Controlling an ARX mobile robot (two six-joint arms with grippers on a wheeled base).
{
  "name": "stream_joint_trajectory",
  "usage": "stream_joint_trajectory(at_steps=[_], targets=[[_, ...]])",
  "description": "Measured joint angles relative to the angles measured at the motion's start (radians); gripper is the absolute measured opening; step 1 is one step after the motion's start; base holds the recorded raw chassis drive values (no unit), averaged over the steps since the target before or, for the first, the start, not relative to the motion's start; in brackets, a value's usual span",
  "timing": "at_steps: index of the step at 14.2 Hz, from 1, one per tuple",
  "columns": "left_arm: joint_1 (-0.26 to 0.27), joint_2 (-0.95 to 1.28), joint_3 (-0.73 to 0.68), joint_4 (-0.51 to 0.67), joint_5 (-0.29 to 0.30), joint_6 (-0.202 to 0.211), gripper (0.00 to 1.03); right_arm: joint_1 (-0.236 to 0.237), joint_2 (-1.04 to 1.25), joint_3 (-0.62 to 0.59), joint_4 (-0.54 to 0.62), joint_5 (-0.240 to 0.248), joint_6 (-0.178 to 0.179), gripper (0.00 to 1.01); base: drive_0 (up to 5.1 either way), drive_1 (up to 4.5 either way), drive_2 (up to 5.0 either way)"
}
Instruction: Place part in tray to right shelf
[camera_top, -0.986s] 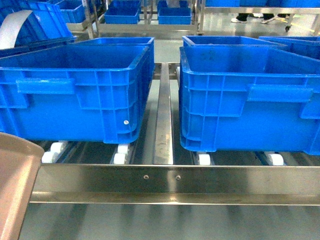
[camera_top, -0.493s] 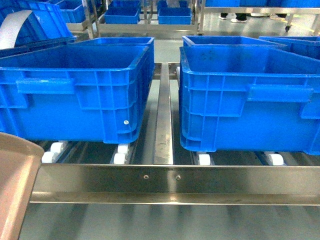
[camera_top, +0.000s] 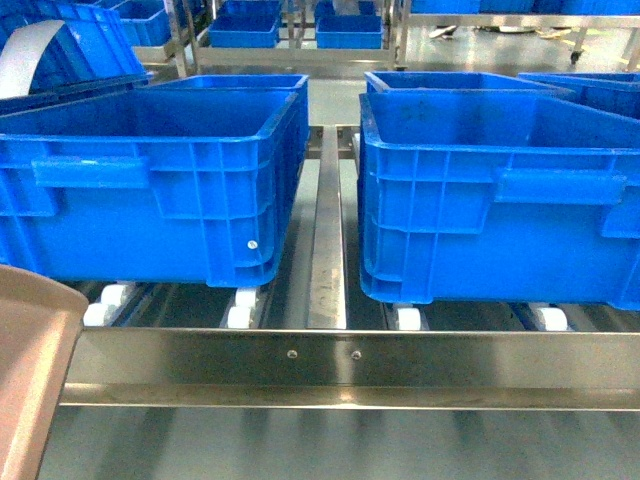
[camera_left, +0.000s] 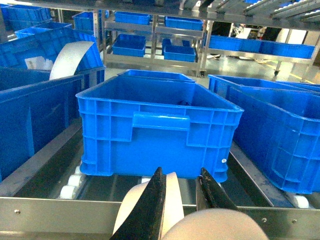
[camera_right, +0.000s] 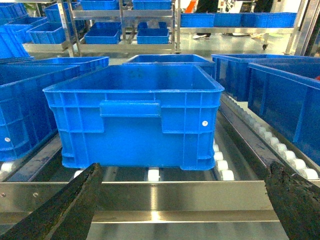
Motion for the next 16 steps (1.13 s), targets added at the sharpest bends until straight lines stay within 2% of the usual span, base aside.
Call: stream_joint_trajectory(at_steps=[16], targets=[[0.0, 0.0, 0.0, 0.0, 0.0, 0.0, 0.14, 0.0, 0.0, 0.0, 0.0, 0.0, 0.0, 0.98, 0.0, 0.0, 0.0]])
